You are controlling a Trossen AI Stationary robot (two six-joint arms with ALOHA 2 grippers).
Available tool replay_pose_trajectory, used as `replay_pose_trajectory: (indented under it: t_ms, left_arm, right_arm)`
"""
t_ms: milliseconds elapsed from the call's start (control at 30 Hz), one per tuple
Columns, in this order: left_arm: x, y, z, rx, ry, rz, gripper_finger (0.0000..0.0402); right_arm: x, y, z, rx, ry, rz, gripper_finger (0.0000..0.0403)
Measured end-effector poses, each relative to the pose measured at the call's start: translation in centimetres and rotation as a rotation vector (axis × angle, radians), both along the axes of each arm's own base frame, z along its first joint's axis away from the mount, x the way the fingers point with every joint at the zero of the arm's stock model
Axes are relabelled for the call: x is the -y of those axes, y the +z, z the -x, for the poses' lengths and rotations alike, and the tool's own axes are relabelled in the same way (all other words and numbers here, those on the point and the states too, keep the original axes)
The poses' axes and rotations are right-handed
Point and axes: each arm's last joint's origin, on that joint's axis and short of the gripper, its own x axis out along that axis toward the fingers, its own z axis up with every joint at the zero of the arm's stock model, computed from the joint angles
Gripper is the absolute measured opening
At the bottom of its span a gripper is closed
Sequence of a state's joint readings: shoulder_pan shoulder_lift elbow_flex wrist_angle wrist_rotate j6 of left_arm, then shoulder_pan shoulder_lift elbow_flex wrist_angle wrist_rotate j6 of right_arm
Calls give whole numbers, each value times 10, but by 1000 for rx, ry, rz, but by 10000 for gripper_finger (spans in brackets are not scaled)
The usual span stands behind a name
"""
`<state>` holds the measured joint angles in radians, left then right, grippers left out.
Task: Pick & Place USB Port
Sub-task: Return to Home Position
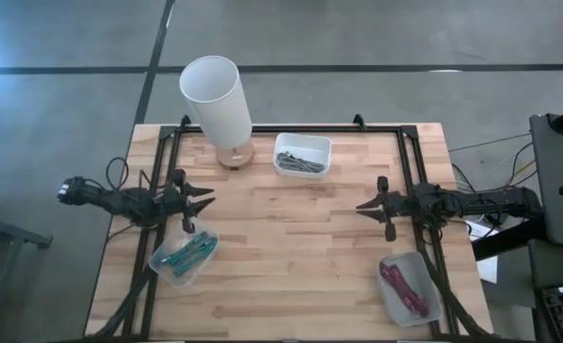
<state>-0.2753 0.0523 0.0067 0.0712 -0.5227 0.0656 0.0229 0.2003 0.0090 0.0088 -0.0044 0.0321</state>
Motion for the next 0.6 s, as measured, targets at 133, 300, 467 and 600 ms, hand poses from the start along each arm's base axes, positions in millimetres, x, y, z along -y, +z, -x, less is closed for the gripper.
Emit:
replay_pose_trajectory:
  t_ms: [133, 300, 467, 600]
  left_arm:
    - [-1, 3, 2, 26, 3, -22, 122]
    - [-1, 3, 3, 30, 1, -19, 122]
    - [-1, 2, 2, 13, 5, -47, 122]
    - [-1, 2, 2, 33, 2, 41, 122]
  right_arm:
    - [0, 6, 3, 66, 11, 43, 52]
    - [0, 9, 6, 112, 10, 84, 52]
    - [0, 10, 6, 115, 7, 90, 52]
    - [0, 9, 6, 110, -10, -50, 52]
